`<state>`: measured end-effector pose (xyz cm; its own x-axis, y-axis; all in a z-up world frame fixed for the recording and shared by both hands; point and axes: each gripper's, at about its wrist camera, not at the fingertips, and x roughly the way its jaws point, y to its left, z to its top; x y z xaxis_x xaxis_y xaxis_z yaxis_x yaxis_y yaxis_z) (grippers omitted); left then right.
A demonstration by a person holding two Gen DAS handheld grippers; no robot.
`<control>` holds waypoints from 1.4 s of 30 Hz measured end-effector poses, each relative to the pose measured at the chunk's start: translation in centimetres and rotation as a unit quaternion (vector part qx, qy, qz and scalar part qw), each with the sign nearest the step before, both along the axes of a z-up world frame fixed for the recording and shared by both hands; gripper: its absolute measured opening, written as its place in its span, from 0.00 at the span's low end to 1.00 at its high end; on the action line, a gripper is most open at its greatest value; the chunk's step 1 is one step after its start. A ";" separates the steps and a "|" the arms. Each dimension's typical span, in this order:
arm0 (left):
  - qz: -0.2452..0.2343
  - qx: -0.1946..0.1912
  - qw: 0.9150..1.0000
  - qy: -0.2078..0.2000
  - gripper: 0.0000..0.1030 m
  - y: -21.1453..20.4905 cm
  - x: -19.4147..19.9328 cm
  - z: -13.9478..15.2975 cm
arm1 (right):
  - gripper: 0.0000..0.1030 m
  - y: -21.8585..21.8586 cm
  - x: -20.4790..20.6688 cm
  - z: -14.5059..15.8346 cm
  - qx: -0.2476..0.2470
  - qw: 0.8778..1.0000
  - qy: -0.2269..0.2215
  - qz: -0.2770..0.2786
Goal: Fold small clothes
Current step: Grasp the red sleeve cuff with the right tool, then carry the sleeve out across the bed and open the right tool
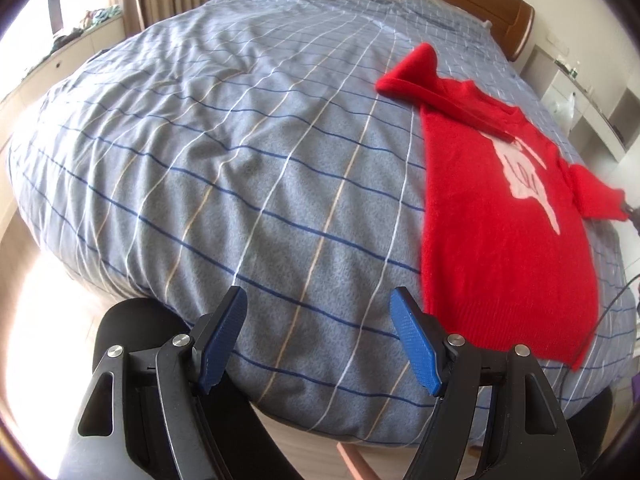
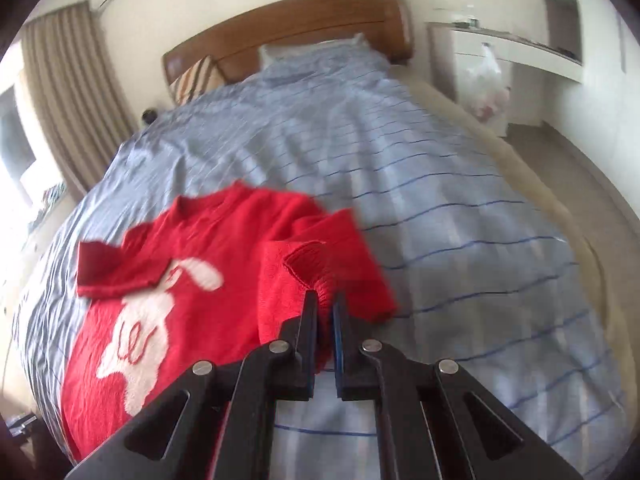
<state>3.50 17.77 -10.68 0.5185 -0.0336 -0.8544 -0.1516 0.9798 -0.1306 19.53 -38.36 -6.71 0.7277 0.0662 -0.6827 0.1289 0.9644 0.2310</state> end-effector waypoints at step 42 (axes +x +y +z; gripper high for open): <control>-0.040 0.065 0.997 -0.022 0.74 -2.3 0.9 2.1 | 0.15 -21.1 -10.5 -7.2 0.069 0.960 0.136 -0.236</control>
